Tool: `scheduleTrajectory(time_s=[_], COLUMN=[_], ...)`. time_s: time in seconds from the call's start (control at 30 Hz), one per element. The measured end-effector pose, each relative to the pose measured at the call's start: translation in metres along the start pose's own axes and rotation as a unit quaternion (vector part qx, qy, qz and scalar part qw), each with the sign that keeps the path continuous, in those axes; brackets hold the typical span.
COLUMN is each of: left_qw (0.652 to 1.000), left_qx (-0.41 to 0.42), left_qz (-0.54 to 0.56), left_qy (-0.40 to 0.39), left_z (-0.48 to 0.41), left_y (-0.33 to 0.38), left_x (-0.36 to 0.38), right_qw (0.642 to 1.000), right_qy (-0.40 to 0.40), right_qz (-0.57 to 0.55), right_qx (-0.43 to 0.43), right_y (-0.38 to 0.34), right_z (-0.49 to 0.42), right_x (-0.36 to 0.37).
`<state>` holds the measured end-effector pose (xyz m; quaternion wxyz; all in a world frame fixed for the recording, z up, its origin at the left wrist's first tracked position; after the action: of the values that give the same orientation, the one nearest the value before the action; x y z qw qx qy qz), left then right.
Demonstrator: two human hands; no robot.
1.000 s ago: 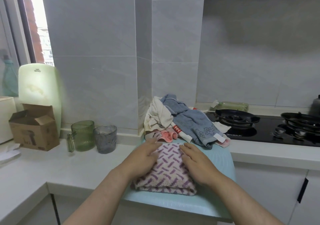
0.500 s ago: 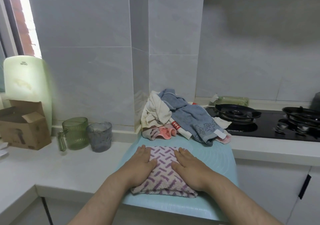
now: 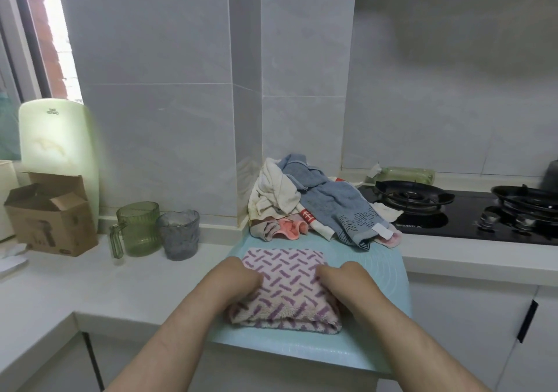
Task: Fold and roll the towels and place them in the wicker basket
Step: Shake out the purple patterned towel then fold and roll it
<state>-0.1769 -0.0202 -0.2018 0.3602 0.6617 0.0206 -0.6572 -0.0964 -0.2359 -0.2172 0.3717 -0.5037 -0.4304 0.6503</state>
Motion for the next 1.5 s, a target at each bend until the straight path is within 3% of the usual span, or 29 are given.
scheduleTrajectory(time_s=[0.07,0.17,0.27,0.37,0.47,0.63,0.73,0.8,0.87,0.9,0.97,1.1,1.23,1.5], left_qw=[1.000,0.999,0.996,0.966,0.948,0.916,0.881,0.858,0.831,0.815,0.793,0.807,0.823,0.798], left_qx=[0.006,0.018,0.070,0.196,0.251,0.285,0.276,0.261,0.218,0.192,0.148,0.107,0.126,0.155], left_qz=[-0.019,-0.039,-0.011,0.088,0.186,0.275,0.375,0.435,0.501,0.535,0.577,0.560,0.523,0.538], left_qy=[0.005,0.008,0.059,0.143,0.051,-0.064,-0.079,-0.086,-0.102,-0.111,-0.130,-0.155,-0.181,-0.222], left_z=[0.005,0.006,0.004,0.009,0.005,0.008,0.014,0.014,0.009,0.005,-0.001,-0.005,-0.007,-0.012], left_y=[0.001,-0.001,0.004,0.025,0.042,0.058,0.060,0.060,0.057,0.054,0.049,0.038,0.033,0.034], left_x=[-0.002,0.001,-0.010,-0.040,-0.052,-0.045,-0.042,-0.036,-0.022,-0.013,0.002,0.023,0.032,0.042], right_qw=[0.998,0.998,0.993,0.974,0.946,0.931,0.945,0.961,0.937,0.925,0.921,0.930,0.921,0.910], right_qy=[-0.031,-0.052,-0.073,-0.092,-0.134,-0.162,-0.104,-0.065,-0.121,-0.160,-0.211,-0.162,-0.173,-0.194], right_qz=[-0.035,-0.034,-0.047,0.008,0.056,0.076,0.047,-0.103,-0.288,-0.324,-0.323,-0.329,-0.347,-0.365], right_qx=[0.033,0.003,-0.082,-0.205,-0.289,-0.317,-0.305,-0.247,-0.159,-0.115,-0.055,-0.036,-0.023,-0.038], right_y=[-0.001,-0.012,-0.035,-0.077,-0.116,-0.147,-0.137,-0.105,-0.063,-0.042,-0.015,0.006,0.008,0.005], right_z=[0.003,0.008,0.011,0.022,0.040,0.056,0.042,0.023,0.007,0.003,0.004,-0.009,-0.011,-0.018], right_x=[0.007,0.012,0.007,-0.009,-0.022,-0.039,-0.055,-0.068,-0.059,-0.047,-0.022,-0.011,-0.011,-0.007])
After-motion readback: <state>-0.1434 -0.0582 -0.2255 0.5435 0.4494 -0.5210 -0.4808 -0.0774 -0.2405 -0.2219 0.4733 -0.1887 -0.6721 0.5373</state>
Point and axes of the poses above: each hand's wrist, its own z-axis away from the middle knuckle, its own x-axis out of the palm, y = z × x, the point moved 7 cm from there along -z, towards the middle knuckle, and after that the axes turned 12 degrees about -z, right-handed, at the moved point
